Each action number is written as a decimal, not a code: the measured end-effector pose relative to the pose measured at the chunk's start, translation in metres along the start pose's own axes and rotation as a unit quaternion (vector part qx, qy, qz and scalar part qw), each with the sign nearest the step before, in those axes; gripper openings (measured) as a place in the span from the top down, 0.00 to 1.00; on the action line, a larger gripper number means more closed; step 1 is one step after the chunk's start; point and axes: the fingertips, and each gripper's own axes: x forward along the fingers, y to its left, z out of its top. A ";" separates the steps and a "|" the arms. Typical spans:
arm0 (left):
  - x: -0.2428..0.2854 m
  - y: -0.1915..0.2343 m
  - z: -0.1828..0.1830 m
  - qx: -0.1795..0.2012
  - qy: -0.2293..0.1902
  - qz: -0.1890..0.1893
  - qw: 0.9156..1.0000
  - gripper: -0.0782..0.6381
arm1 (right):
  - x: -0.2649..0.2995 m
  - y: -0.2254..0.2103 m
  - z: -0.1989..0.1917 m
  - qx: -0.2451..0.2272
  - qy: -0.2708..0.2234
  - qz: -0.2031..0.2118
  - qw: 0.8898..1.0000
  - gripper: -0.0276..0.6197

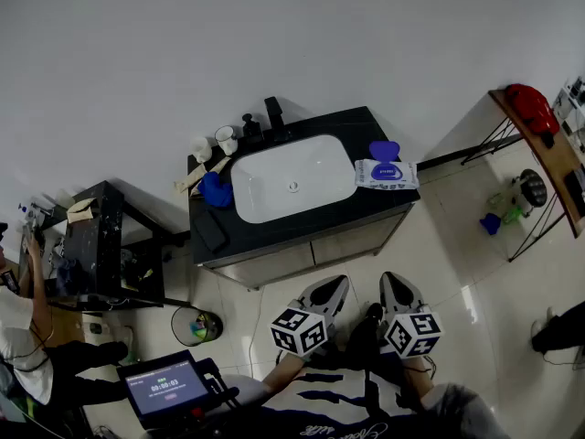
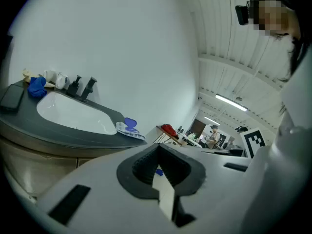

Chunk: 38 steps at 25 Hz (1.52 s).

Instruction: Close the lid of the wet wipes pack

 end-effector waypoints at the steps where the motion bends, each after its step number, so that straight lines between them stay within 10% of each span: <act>1: 0.006 0.001 0.002 0.000 -0.002 0.001 1.000 0.89 | 0.003 -0.007 0.004 0.001 -0.002 -0.001 1.000 0.96; 19: 0.191 -0.001 0.021 0.021 -0.022 0.068 0.997 0.89 | 0.054 -0.182 0.070 -0.014 0.003 0.048 0.999 0.96; 38: 0.240 0.042 0.015 0.038 0.059 0.106 0.992 0.89 | 0.089 -0.212 0.074 0.010 0.032 0.083 0.996 0.96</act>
